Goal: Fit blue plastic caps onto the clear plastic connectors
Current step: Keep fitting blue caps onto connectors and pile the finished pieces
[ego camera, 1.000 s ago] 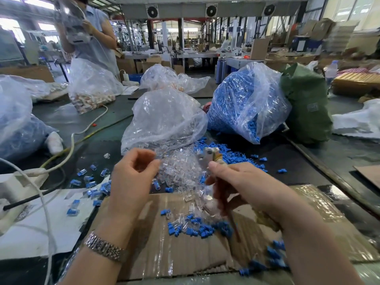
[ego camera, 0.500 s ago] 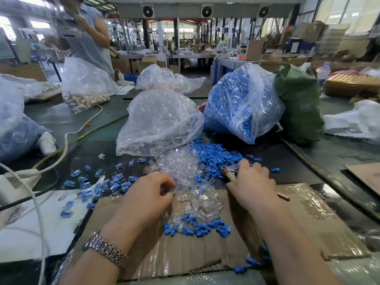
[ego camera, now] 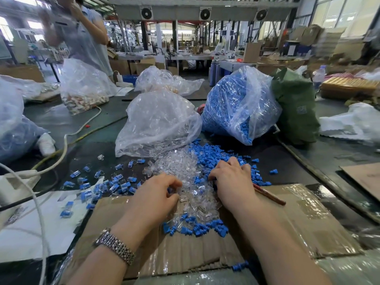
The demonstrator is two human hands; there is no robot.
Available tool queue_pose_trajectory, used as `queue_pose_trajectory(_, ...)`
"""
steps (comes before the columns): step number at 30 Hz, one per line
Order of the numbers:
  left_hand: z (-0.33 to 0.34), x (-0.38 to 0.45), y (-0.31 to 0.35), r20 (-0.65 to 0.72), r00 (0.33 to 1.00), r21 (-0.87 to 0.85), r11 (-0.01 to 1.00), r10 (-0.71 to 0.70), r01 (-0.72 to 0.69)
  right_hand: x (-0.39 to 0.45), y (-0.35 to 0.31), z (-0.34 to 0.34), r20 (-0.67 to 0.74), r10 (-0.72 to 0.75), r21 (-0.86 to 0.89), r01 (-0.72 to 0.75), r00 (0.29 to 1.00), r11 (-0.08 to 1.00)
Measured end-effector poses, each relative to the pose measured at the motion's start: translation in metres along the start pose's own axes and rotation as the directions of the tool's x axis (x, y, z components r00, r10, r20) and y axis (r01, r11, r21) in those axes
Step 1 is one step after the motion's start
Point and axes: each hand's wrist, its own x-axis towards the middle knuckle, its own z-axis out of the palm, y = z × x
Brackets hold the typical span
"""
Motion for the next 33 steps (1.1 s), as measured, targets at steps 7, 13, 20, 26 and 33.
queue_pose_trajectory(7, -0.006, -0.001, 0.002, 0.066, 0.997, -0.129, 0.991, -0.029, 0.038, 0.0, 0.001, 0.005, -0.027, 0.025, 0.016, -0.024, 0.999, 1.0)
queue_pose_trajectory(13, -0.006, -0.002, 0.005, 0.06, 0.998, -0.066, 0.998, -0.005, 0.009, 0.0, 0.001, 0.005, -0.04, 0.007, 0.037, -0.006, 0.999, 0.999)
queue_pose_trajectory(20, -0.009, -0.003, 0.003, 0.085, 0.996, -0.102, 0.995, -0.012, 0.021, -0.001, 0.003, 0.005, -0.036, -0.011, 0.063, 0.013, 0.999, 0.998)
queue_pose_trajectory(26, -0.011, -0.002, 0.002, 0.072, 0.997, -0.102, 0.994, -0.03, 0.038, 0.001, 0.006, 0.003, -0.028, -0.024, 0.078, 0.027, 0.999, 0.997)
queue_pose_trajectory(33, -0.022, -0.001, -0.001, 0.174, 0.968, -0.691, 0.679, -0.179, 0.25, -0.001, 0.007, -0.007, -0.046, 0.041, 0.219, -0.03, 0.998, 0.975)
